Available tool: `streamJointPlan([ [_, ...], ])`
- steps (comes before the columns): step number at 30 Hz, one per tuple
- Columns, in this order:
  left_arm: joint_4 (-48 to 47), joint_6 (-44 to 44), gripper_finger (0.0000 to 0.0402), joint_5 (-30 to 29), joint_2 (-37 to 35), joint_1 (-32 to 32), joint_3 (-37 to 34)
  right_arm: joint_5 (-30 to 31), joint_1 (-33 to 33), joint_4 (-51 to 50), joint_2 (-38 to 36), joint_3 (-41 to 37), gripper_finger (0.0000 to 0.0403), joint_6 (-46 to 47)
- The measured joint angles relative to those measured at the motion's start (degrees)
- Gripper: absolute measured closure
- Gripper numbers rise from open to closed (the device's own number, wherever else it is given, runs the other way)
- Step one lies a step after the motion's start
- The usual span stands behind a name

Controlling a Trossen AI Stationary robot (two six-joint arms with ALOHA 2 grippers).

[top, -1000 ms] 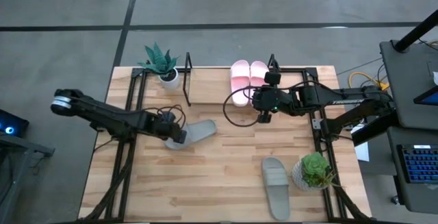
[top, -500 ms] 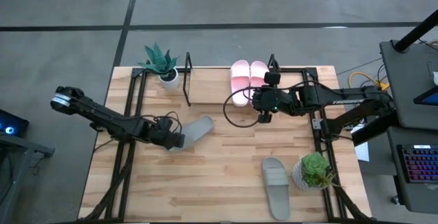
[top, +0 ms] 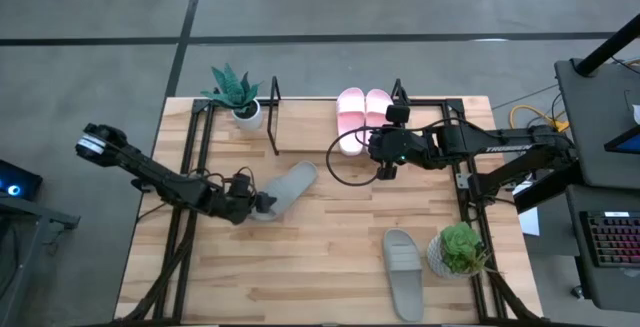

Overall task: Pick and place slides into the shelf
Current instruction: Put the top gray slide on the shelf

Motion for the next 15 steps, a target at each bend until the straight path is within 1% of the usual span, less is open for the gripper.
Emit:
streamJointPlan([
  [8, 0.1, 1.1, 0.0157, -5.3, 1.2, -0.9, -0.2, 0.0, 0.0, 1.2, 0.0, 0.0, 0.0321, 0.0],
  [12, 0.4, -0.4, 0.0157, -8.9, 3.5, -0.9, -0.2, 0.0, 0.0, 1.3, 0.0, 0.0, 0.0325, 0.0],
  [15, 2.5, -0.5, 0.0157, -10.6, 5.8, -0.9, -0.3, 0.0, 0.0, 1.3, 0.0, 0.0, 0.0328, 0.1],
])
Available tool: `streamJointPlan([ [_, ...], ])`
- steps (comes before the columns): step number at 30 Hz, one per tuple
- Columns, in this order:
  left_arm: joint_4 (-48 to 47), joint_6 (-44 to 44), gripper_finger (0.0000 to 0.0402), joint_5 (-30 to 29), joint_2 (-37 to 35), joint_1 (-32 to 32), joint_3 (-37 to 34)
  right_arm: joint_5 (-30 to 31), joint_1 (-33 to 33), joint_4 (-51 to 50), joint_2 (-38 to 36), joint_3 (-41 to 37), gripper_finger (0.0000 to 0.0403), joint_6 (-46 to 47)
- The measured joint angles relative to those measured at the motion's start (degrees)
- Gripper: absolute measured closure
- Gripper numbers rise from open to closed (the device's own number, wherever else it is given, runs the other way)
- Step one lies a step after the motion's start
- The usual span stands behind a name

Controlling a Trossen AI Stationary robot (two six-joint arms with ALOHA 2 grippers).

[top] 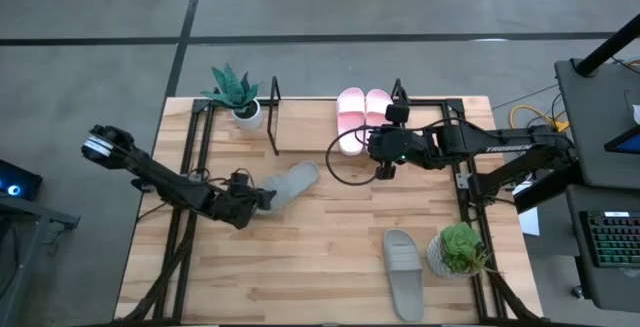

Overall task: Pick and place slides into the shelf
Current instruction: Put the top gray slide on the shelf

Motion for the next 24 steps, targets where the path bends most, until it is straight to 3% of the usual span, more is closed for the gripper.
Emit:
streamJointPlan([
  [5, 5.4, -1.3, 0.0159, -1.4, 4.7, 0.0, 0.0, 0.0, 0.0, 0.0, 0.0, 0.0, 0.0324, 0.1],
  [9, 7.8, -1.3, 0.0182, -1.8, 6.8, -0.1, 0.0, 0.0, 0.0, 0.0, 0.0, 0.0, 0.0325, 0.3],
  [14, 8.4, 0.4, 0.0249, -1.8, 6.2, -0.5, 0.0, 0.0, 0.0, 0.0, 0.0, 0.0, 0.0332, 0.3],
  [21, 10.3, 10.2, 0.0382, -2.0, 2.9, -0.6, 0.0, 0.0, 0.0, 0.2, 0.0, 0.0, 0.0328, 0.3],
  [24, 10.6, 14.0, 0.0393, -2.2, 1.5, -0.6, 0.0, 0.0, 0.0, 0.4, 0.0, 0.0, 0.0326, 0.3],
])
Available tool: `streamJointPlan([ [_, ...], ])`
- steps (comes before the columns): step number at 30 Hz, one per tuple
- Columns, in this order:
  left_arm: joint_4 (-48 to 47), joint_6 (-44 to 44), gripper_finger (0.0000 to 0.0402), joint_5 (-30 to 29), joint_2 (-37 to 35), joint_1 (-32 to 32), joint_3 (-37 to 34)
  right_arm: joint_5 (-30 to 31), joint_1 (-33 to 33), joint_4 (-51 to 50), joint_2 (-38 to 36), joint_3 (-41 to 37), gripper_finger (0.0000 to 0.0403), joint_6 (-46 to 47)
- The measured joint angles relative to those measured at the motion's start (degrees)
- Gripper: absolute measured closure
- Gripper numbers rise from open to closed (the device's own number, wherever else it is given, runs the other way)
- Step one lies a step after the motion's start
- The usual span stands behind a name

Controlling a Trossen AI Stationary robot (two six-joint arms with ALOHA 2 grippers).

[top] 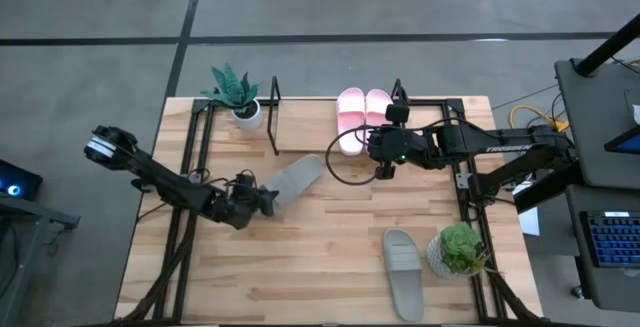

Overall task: Pick and place slides into the shelf
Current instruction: Put the top gray slide on the shelf

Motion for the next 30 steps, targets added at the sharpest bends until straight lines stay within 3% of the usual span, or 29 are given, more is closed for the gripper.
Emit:
streamJointPlan([
  [8, 1.0, 3.3, 0.0400, -2.4, -1.8, -0.3, 0.0, -0.1, 0.0, 0.1, 0.0, 0.0, 0.0334, 0.0],
  [13, 8.1, 8.6, 0.0400, -3.8, -2.3, -1.1, -0.1, -3.9, 0.3, 0.4, 0.0, 0.0, 0.0330, -2.7],
  [16, 14.1, 14.2, 0.0401, -4.6, -3.0, -1.2, -0.1, -8.1, 1.7, 2.8, 0.0, 0.0, 0.0330, -7.9],
  [22, 28.4, 30.7, 0.0401, -10.1, -3.0, -1.2, -0.1, -9.1, 7.0, 13.1, 0.0, -2.2, 0.0346, -24.6],
  [26, 40.2, 43.5, 0.0401, -10.0, -1.8, -1.2, -0.1, -9.1, 8.6, 18.3, 0.2, -4.1, 0.0352, -32.9],
  [30, 45.6, 49.4, 0.0401, -8.2, -1.7, -1.2, -0.1, -8.7, 8.8, 19.3, 0.9, -4.2, 0.0333, -35.6],
])
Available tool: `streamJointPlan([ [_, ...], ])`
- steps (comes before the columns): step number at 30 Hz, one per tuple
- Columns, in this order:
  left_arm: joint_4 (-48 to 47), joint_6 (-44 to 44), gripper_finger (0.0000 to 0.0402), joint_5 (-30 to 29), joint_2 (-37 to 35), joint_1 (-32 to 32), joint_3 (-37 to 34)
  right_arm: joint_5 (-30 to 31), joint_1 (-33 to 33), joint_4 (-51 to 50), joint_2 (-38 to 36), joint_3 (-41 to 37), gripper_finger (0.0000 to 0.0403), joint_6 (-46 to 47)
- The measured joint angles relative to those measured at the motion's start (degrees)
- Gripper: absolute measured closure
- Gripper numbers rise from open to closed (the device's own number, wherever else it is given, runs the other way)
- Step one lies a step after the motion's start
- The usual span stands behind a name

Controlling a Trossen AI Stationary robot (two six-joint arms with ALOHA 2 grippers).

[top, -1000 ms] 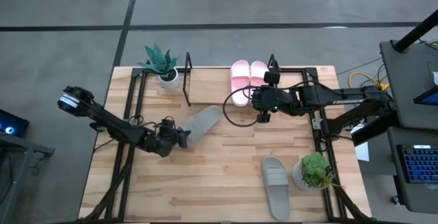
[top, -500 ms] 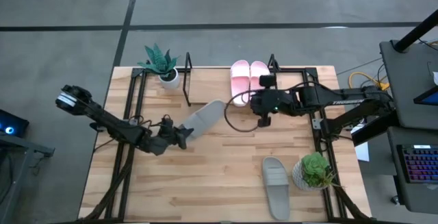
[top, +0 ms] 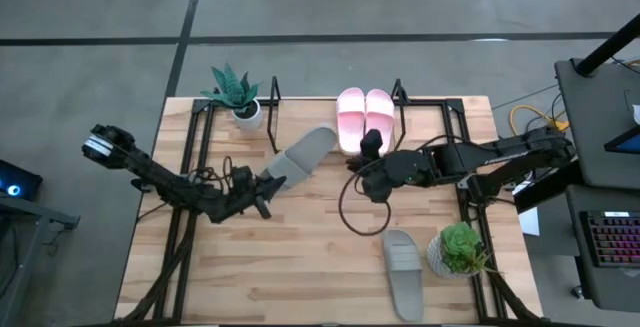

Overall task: Pick and place slides into the shelf
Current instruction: Put the top gray slide on the shelf

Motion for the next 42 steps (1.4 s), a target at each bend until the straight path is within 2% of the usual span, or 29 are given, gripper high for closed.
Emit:
streamJointPlan([
  [8, 1.9, -2.2, 0.0401, 1.3, -0.1, 0.1, 0.0, 1.9, 3.3, 0.9, 2.7, 0.0, 0.0220, -13.4],
  [12, 5.3, -3.1, 0.0401, 2.9, -0.2, 0.2, 0.0, 9.7, 4.1, 6.3, 5.8, 0.0, 0.0173, -21.5],
  [16, 6.0, -3.3, 0.0401, 4.6, -0.2, 0.4, 0.2, 16.3, 4.0, 14.3, 8.7, 0.0, 0.0153, -28.6],
  [21, 8.8, -3.2, 0.0401, 8.3, -0.2, 0.5, 0.5, 16.2, 3.9, 15.4, 11.3, 0.0, 0.0157, -34.9],
  [26, 9.3, -3.2, 0.0401, 11.6, -0.3, 0.5, 0.6, 16.5, 3.5, 19.1, 13.2, 0.0, 0.0171, -36.9],
  [35, 10.2, -3.2, 0.0402, 16.8, -0.3, 0.9, 0.6, 16.1, 2.9, 20.9, 15.0, 2.5, 0.0195, -35.8],
  [42, 10.8, -3.2, 0.0402, 19.5, -1.0, 0.9, 0.6, 16.4, 2.8, 21.0, 15.3, 2.8, 0.0242, -35.7],
])
